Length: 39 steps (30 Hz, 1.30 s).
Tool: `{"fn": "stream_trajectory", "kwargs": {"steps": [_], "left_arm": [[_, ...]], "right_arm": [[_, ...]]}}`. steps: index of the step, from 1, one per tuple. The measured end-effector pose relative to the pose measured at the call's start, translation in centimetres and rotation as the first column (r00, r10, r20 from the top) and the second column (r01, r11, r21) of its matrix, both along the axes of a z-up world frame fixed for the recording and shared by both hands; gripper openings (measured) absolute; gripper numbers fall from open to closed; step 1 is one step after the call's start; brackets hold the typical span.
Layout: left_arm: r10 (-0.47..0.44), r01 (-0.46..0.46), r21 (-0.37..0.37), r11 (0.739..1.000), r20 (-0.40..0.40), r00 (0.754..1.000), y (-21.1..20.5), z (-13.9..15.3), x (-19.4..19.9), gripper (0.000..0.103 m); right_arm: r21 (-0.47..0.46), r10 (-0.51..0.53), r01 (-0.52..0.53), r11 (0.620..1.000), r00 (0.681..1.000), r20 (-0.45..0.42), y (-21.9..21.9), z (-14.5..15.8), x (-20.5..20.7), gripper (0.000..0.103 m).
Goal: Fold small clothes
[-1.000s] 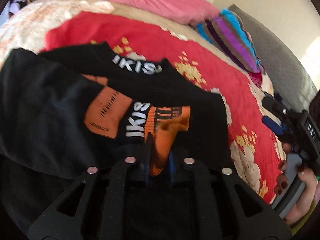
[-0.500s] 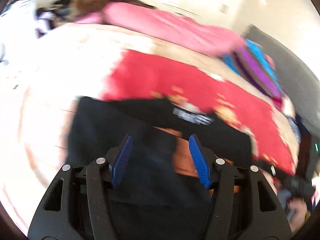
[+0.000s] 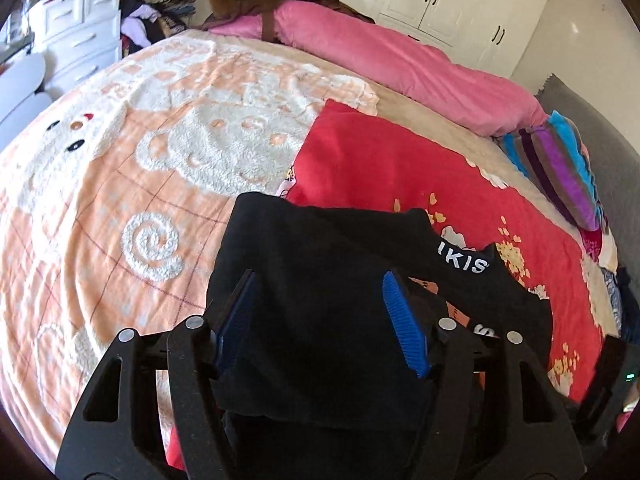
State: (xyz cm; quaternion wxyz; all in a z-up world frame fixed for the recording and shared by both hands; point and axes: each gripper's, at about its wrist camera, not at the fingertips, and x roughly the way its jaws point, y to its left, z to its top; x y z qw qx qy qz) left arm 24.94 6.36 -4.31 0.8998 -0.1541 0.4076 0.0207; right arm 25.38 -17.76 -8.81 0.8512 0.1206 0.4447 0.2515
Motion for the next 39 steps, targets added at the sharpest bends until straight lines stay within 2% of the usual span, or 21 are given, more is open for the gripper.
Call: {"fn": "stream_trajectory", "kwargs": {"steps": [3, 6, 9, 12, 15, 17, 20, 22, 24, 26, 28, 30, 33, 36, 39], "left_arm": [[-0.006, 0.006, 0.006, 1.0, 0.016, 1.0, -0.2, 0.3, -0.1, 0.056], [-0.019, 0.019, 0.011, 1.0, 0.035, 0.999, -0.6, 0.7, -0.2, 0.056], [-0.053, 0.051, 0.032, 0.998, 0.043, 0.998, -1.7, 0.8, 0.0, 0.056], [-0.084, 0.083, 0.055, 0.995, 0.029, 0.996, -2.9, 0.1, 0.4, 0.056], [-0.13, 0.13, 0.075, 0.989, -0.009, 0.992, -4.7, -1.5, 0.9, 0.056], [-0.156, 0.157, 0.096, 0.983, -0.023, 0.988, -5.7, -2.1, 1.2, 0.056], [-0.174, 0.178, 0.137, 0.974, -0.045, 0.984, -6.6, -2.8, 1.6, 0.056], [-0.171, 0.181, 0.151, 0.972, -0.078, 0.982, -6.8, -3.7, 1.9, 0.056], [-0.169, 0.185, 0.159, 0.97, -0.108, 0.98, -6.9, -4.4, 2.1, 0.056], [-0.168, 0.187, 0.163, 0.969, -0.123, 0.978, -6.9, -4.7, 2.1, 0.057], [-0.17, 0.187, 0.16, 0.969, -0.116, 0.979, -6.8, -4.4, 2.0, 0.057], [-0.176, 0.189, 0.145, 0.971, -0.097, 0.98, -6.8, -3.6, 1.7, 0.058], [-0.209, 0.214, 0.153, 0.965, -0.047, 0.977, -7.3, -1.5, 0.6, 0.061], [-0.243, 0.249, 0.174, 0.953, -0.057, 0.968, -8.2, -1.2, 0.2, 0.064], [-0.261, 0.28, 0.156, 0.947, -0.132, 0.956, -8.5, -2.6, 0.5, 0.066]], "right_arm": [[0.033, 0.031, -0.034, 0.999, 0.996, 0.087, -0.4, 3.1, -0.5, 0.014], [0.026, 0.017, -0.022, 0.999, 0.983, 0.183, -2.0, 6.5, -0.8, 0.014], [-0.018, -0.018, 0.022, 1.0, 0.981, 0.193, -4.0, 8.1, -0.3, 0.014], [-0.103, -0.071, 0.083, 0.991, 0.99, 0.118, -6.1, 7.0, 0.7, 0.014], [-0.111, -0.126, 0.124, 0.986, 0.992, -0.011, -8.0, 4.2, 1.6, 0.014], [-0.129, -0.144, 0.137, 0.982, 0.988, -0.046, -8.6, 3.2, 1.5, 0.014], [-0.176, -0.146, 0.14, 0.974, 0.989, -0.02, -8.4, 3.6, 1.3, 0.014], [-0.289, -0.161, 0.16, 0.944, 0.987, 0.021, -8.0, 3.6, 0.9, 0.014], [-0.353, -0.179, 0.17, 0.92, 0.984, 0.006, -8.3, 2.4, 1.3, 0.014], [-0.366, -0.225, 0.195, 0.91, 0.974, -0.04, -9.5, 1.3, 1.6, 0.014], [-0.344, -0.257, 0.232, 0.91, 0.966, -0.029, -10.4, 1.5, 1.6, 0.014], [-0.245, -0.24, 0.239, 0.94, 0.97, 0.026, -10.7, 3.3, 1.0, 0.015], [-0.177, -0.117, 0.134, 0.975, 0.988, 0.101, -8.4, 5.4, 0.2, 0.016], [-0.183, -0.005, 0.019, 0.983, 0.997, 0.075, -5.7, 4.5, -0.1, 0.017], [-0.242, 0.042, -0.039, 0.969, 0.999, 0.009, -4.3, 2.6, -0.1, 0.019]]}}
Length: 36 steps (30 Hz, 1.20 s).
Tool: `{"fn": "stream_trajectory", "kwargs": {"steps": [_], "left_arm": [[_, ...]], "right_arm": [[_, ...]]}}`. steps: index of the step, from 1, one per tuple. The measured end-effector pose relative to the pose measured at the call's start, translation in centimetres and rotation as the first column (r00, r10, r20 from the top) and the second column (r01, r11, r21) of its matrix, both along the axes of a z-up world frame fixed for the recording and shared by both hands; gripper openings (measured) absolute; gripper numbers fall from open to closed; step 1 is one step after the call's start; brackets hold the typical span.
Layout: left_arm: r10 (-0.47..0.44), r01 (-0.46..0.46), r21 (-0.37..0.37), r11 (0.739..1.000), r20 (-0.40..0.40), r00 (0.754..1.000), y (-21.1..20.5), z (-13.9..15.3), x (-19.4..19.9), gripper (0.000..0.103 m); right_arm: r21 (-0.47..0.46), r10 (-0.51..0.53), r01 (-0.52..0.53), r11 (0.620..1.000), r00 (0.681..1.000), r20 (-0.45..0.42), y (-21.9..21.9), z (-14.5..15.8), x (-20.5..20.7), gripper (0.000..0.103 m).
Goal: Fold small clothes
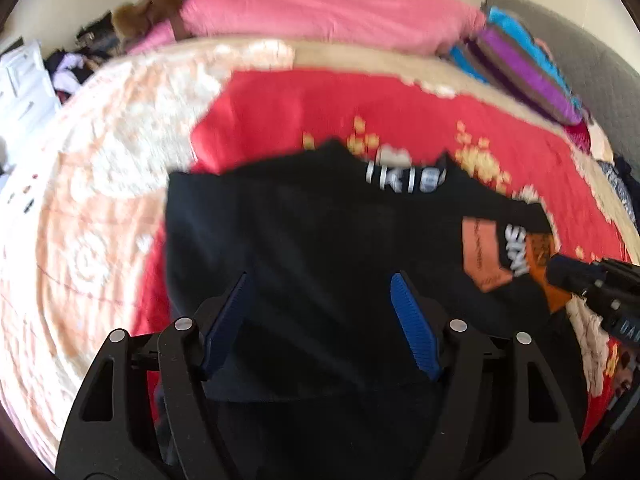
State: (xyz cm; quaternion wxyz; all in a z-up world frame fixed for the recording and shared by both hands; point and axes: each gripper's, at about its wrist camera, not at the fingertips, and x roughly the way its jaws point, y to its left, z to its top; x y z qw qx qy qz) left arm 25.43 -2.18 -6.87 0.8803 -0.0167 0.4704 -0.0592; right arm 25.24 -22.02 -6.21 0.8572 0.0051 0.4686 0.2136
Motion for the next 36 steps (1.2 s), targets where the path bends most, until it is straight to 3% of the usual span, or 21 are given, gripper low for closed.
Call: {"fn": "stream_trajectory", "kwargs": {"steps": [3, 11, 13, 15, 19, 20, 25, 30, 36], "left_arm": [[-0.009, 0.012, 0.049, 0.999, -0.071, 0.997, -0.3, -2.0, 0.6, 0.067], [-0.024, 0.029, 0.06, 0.998, -0.077, 0.997, -0.3, -2.7, 0.5, 0.071], [-0.021, 0.023, 0.03, 0.999, -0.066, 0.998, -0.1, -1.9, 0.3, 0.073], [-0.018, 0.018, -0.016, 1.0, -0.042, 0.999, 0.3, -0.7, 0.1, 0.076], [0.028, -0.028, 0.007, 1.0, 0.014, 1.0, 1.0, 1.3, -0.6, 0.086], [0.037, -0.038, 0.004, 0.999, 0.02, 0.999, 1.2, 1.6, -0.7, 0.091], [0.074, -0.071, -0.038, 0.997, 0.072, 0.995, 2.2, 4.4, -2.2, 0.094], [0.121, -0.114, -0.063, 0.992, 0.133, 0.984, 5.0, 7.7, -5.5, 0.094], [0.178, -0.174, -0.046, 0.984, 0.117, 0.977, 8.3, 8.3, -9.7, 0.094]], "right_arm": [[-0.102, -0.024, 0.018, 0.995, 0.998, -0.065, 0.1, -2.3, 0.3, 0.026], [-0.089, -0.033, 0.025, 0.996, 0.995, -0.089, -0.1, -3.1, 0.5, 0.029], [-0.039, -0.037, 0.034, 0.999, 0.996, -0.08, -0.3, -2.3, 0.4, 0.035], [-0.014, -0.033, 0.032, 0.999, 0.998, -0.053, -0.1, -1.1, 0.3, 0.05], [0.002, -0.041, 0.041, 0.999, 0.999, -0.008, -0.1, 0.5, -0.4, 0.059], [0.004, -0.049, 0.049, 0.999, 0.999, -0.003, -0.2, 0.7, -0.6, 0.066], [0.025, -0.083, 0.082, 0.996, 0.996, 0.045, -1.0, 2.9, -2.1, 0.084], [0.044, -0.093, 0.089, 0.995, 0.991, 0.1, -2.3, 5.5, -5.1, 0.084], [0.049, -0.13, 0.126, 0.991, 0.985, 0.114, -4.1, 6.4, -9.8, 0.084]]}}
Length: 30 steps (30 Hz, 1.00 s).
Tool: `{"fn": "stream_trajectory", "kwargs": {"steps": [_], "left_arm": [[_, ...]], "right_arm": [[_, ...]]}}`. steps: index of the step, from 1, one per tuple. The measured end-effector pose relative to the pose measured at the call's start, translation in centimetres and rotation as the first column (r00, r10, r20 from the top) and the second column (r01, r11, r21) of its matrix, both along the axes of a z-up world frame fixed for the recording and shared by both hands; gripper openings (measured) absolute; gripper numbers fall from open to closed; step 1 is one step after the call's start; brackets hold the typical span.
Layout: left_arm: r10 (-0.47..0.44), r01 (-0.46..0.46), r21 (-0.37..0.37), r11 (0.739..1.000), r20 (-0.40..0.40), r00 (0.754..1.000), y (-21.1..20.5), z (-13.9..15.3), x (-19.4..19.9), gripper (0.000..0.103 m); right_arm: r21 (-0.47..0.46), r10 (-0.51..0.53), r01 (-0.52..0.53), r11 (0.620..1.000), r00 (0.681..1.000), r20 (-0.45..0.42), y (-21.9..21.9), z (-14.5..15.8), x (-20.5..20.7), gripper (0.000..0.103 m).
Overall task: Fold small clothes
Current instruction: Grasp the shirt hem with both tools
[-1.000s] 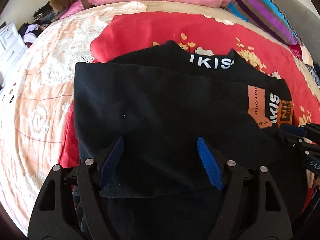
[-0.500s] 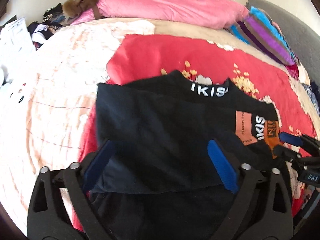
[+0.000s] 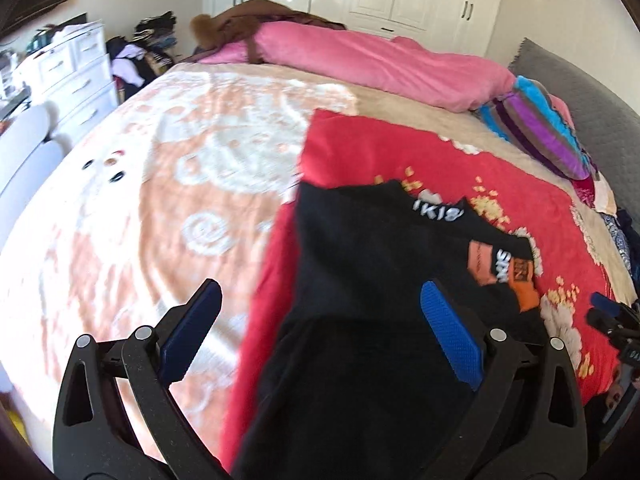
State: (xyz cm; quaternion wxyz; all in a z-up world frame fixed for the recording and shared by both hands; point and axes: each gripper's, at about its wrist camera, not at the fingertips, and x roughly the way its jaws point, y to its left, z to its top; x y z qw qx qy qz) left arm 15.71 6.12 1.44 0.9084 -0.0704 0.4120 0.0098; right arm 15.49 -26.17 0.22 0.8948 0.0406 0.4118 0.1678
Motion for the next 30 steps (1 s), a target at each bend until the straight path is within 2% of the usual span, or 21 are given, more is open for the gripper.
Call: {"fn": "stream_trajectory", "kwargs": {"steps": [5, 9, 13, 18, 21, 26, 30], "left_arm": [[0.006, -0.005, 0.014, 1.0, -0.034, 0.999, 1.6, 0.1, -3.2, 0.094], [0.006, -0.005, 0.022, 1.0, -0.042, 0.999, 2.3, 0.6, -5.3, 0.094], [-0.001, 0.004, 0.032, 0.999, -0.083, 0.997, 2.7, -0.2, -7.4, 0.094], [-0.006, 0.004, -0.013, 1.0, -0.165, 0.986, 3.6, -2.5, -9.8, 0.094], [-0.015, 0.013, -0.01, 1.0, -0.227, 0.974, 3.7, -4.3, -10.9, 0.094], [-0.016, 0.014, -0.01, 1.0, -0.3, 0.954, 3.8, -6.4, -12.2, 0.093], [-0.013, 0.013, 0.0, 1.0, -0.329, 0.944, 3.9, -7.5, -12.6, 0.093]], "right_arm": [[-0.012, -0.018, 0.018, 1.0, 1.0, 0.01, -0.4, 0.5, -3.6, 0.084], [-0.03, -0.023, 0.023, 0.999, 1.0, -0.018, -0.3, 0.2, -6.2, 0.084], [-0.018, -0.042, 0.041, 0.999, 0.997, -0.066, -0.6, -0.4, -8.5, 0.084], [-0.033, -0.042, 0.036, 0.999, 0.981, -0.189, -0.1, -2.8, -11.2, 0.084], [-0.059, -0.059, 0.045, 0.997, 0.962, -0.265, 0.3, -4.5, -12.4, 0.084], [-0.115, -0.092, 0.047, 0.992, 0.896, -0.434, 1.7, -8.3, -13.1, 0.084], [-0.175, -0.121, 0.04, 0.984, 0.87, -0.479, 2.5, -10.1, -13.3, 0.084]]}}
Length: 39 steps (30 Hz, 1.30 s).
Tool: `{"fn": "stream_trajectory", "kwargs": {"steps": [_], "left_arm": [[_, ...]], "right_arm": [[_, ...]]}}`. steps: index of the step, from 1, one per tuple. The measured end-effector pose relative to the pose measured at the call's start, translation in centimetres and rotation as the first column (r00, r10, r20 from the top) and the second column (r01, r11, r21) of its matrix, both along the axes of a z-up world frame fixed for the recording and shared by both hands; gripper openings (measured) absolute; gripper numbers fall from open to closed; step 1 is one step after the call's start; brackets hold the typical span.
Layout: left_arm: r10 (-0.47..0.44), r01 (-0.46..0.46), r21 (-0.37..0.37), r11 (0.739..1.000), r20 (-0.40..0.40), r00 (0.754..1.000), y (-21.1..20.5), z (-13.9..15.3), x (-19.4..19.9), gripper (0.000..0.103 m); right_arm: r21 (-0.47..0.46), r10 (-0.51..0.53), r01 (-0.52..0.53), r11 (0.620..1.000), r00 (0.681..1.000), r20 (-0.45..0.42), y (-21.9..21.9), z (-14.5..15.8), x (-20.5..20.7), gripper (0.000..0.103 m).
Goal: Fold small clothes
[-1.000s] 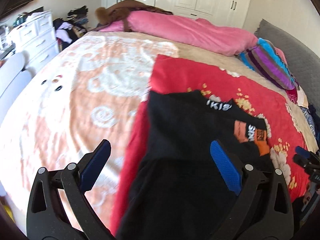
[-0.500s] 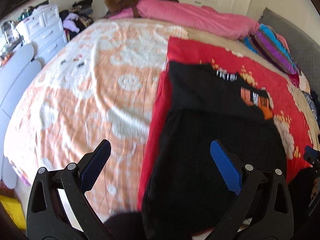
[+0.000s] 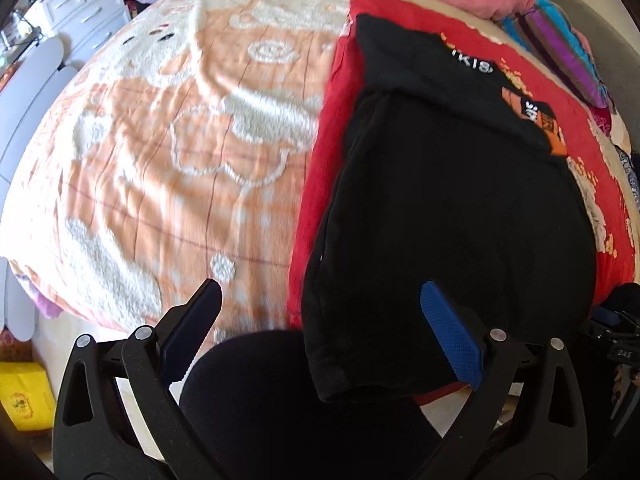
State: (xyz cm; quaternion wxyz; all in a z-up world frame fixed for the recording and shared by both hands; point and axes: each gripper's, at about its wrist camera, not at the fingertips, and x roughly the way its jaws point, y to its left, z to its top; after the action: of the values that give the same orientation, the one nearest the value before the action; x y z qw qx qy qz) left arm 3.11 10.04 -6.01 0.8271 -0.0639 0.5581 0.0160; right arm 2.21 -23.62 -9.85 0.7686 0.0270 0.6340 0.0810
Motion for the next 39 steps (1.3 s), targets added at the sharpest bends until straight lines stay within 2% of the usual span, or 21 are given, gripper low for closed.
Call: {"fn": "stream_trajectory", "kwargs": {"steps": [4, 5, 7, 8, 9, 10, 11, 12, 13, 15, 16, 18, 21, 24, 30, 32, 39], "left_arm": [[-0.009, 0.009, 0.017, 1.0, -0.023, 1.0, -0.3, -0.6, 0.1, 0.093], [-0.009, 0.009, 0.016, 1.0, -0.029, 1.0, -0.3, -0.8, 0.1, 0.093], [-0.016, 0.016, 0.001, 1.0, -0.041, 0.999, -0.5, -1.2, 0.1, 0.093], [-0.021, 0.021, 0.002, 1.0, -0.046, 0.999, -0.6, -1.3, 0.1, 0.093], [-0.026, 0.027, 0.006, 1.0, -0.05, 0.998, -0.7, -1.4, 0.1, 0.087], [-0.032, 0.032, 0.003, 0.999, -0.051, 0.998, -0.9, -1.5, 0.1, 0.083], [-0.037, 0.037, -0.007, 0.999, -0.053, 0.998, -1.0, -1.5, 0.0, 0.075], [-0.042, 0.042, -0.016, 0.999, -0.057, 0.997, -1.1, -1.6, 0.0, 0.064], [-0.053, 0.051, -0.024, 0.998, -0.063, 0.997, -1.4, -1.7, 0.0, 0.059], [-0.066, 0.064, -0.032, 0.997, -0.072, 0.995, -1.7, -2.1, 0.0, 0.039], [-0.07, 0.068, -0.031, 0.997, -0.076, 0.995, -1.9, -2.2, 0.0, 0.036], [-0.077, 0.074, -0.031, 0.997, -0.083, 0.994, -1.9, -2.4, 0.1, 0.023], [-0.083, 0.08, -0.049, 0.996, -0.072, 0.994, -1.9, -2.4, 0.0, 0.016], [-0.085, 0.082, -0.097, 0.992, -0.031, 0.996, -1.7, -1.6, -0.1, 0.012], [-0.044, 0.063, -0.184, 0.981, 0.107, 0.993, -0.4, 2.7, 0.5, 0.01], [-0.018, 0.05, -0.235, 0.971, 0.14, 0.99, 0.3, 4.0, 1.5, 0.01], [0.063, 0.0, -0.315, 0.949, 0.192, 0.979, 1.1, 5.5, 6.5, 0.009]], "right_arm": [[0.008, -0.015, 0.015, 1.0, 0.997, -0.079, -0.1, -1.8, 0.1, 0.084], [0.015, -0.014, 0.015, 1.0, 0.996, -0.088, -0.1, -2.0, 0.1, 0.081], [0.038, -0.006, 0.009, 0.999, 0.995, -0.095, 0.0, -2.1, -0.1, 0.068], [0.041, -0.009, 0.013, 0.999, 0.996, -0.089, -0.1, -2.0, -0.2, 0.05], [0.057, -0.012, 0.016, 0.998, 0.997, -0.078, -0.2, -1.8, -0.4, 0.032], [0.07, -0.012, 0.016, 0.997, 0.998, -0.061, -0.3, -1.3, -0.5, 0.026], [0.084, -0.006, 0.01, 0.996, 0.999, -0.038, -0.4, -0.7, -0.7, 0.013], [0.109, 0.001, 0.001, 0.994, 1.0, -0.014, -0.4, -0.1, -0.8, 0.006], [0.146, 0.013, -0.016, 0.989, 1.0, 0.021, -0.3, 0.7, -1.0, 0.005], [0.171, 0.033, -0.046, 0.984, 0.997, 0.073, 0.0, 1.9, -1.0, 0.004], [0.18, 0.037, -0.053, 0.982, 0.995, 0.089, 0.0, 2.2, -1.0, 0.004], [0.182, 0.035, -0.053, 0.982, 0.994, 0.103, 0.1, 2.5, -0.9, 0.004], [0.215, 0.016, -0.036, 0.976, 0.995, 0.095, -0.4, 2.2, -1.0, 0.004], [0.277, 0.007, -0.042, 0.96, 0.992, 0.126, -1.6, 3.2, -0.3, 0.004], [0.355, -0.033, -0.054, 0.933, 0.971, 0.235, -3.7, 6.3, 1.3, 0.004], [0.381, -0.066, -0.038, 0.924, 0.964, 0.257, -4.7, 7.0, 2.0, 0.004], [0.448, -0.167, 0.004, 0.894, 0.93, 0.326, -7.5, 9.2, 6.4, 0.004]]}}
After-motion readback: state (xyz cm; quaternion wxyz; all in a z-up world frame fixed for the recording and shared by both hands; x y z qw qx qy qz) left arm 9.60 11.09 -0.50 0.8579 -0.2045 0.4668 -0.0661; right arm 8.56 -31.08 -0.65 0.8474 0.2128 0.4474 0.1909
